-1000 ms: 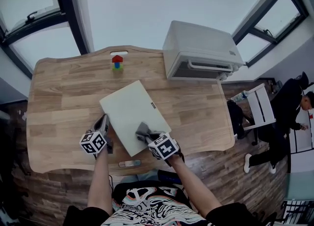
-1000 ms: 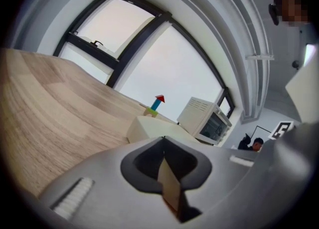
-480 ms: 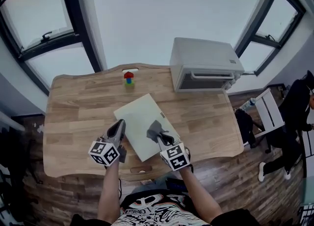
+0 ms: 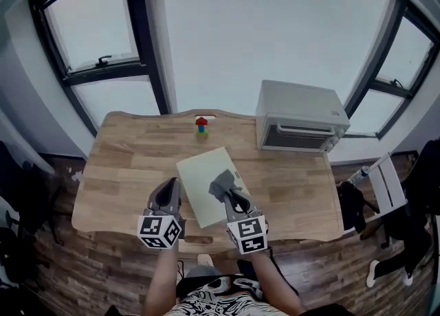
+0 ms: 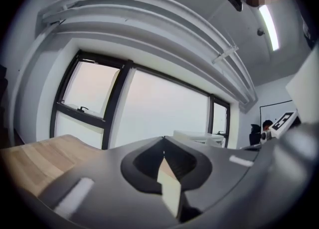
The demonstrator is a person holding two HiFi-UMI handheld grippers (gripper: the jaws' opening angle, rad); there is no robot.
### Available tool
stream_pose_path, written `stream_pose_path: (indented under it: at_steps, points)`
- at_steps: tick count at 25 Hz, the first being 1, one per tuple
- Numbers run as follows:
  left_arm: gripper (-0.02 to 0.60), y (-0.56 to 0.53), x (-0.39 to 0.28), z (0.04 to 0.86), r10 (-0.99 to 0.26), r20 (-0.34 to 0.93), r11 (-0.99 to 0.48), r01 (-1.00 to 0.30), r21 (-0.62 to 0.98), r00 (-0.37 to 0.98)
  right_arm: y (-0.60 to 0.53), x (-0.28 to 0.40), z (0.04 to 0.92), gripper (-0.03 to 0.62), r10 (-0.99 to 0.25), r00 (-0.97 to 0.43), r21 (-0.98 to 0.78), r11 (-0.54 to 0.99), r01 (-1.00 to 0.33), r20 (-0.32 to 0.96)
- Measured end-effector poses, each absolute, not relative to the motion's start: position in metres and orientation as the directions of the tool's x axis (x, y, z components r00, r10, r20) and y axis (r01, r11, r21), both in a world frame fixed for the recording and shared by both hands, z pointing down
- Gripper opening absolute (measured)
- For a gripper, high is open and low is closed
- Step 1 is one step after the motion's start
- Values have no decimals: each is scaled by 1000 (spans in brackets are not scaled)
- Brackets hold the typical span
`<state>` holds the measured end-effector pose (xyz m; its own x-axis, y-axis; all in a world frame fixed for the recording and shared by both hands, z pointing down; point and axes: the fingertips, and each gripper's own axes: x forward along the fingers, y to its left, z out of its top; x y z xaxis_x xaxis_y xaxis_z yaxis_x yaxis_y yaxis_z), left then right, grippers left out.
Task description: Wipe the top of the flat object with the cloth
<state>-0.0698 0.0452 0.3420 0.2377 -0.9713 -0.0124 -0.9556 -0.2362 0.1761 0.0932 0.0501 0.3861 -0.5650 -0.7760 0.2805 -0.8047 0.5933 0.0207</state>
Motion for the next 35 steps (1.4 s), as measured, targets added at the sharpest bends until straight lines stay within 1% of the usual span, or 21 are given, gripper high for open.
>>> stream_pose_path:
  at_steps: [5,10,14,28,35]
  points:
    - [57,80,-43,341,-965,26,-251,-950,184,260,79,111,359,21,-774,-598,-29,606,-795,207]
    - [57,105,-32,334,-972,40,-224,-967,121,231,101,123,359,21,-773,-601,-47,606,-794,202]
    - [57,120,-33,330,-978,27,-201,-972,122,206,115,128,355,21,-775,-606,-47,609,-792,180]
    - [57,138,-20,337,-971,37,-228,-963,142,235,132,142,362,20,-775,-601,-72,600,-797,194]
    - [57,145,-21,333,-973,33,-223,-965,141,230,136,141,357,20,-770,-610,-68,609,-790,185]
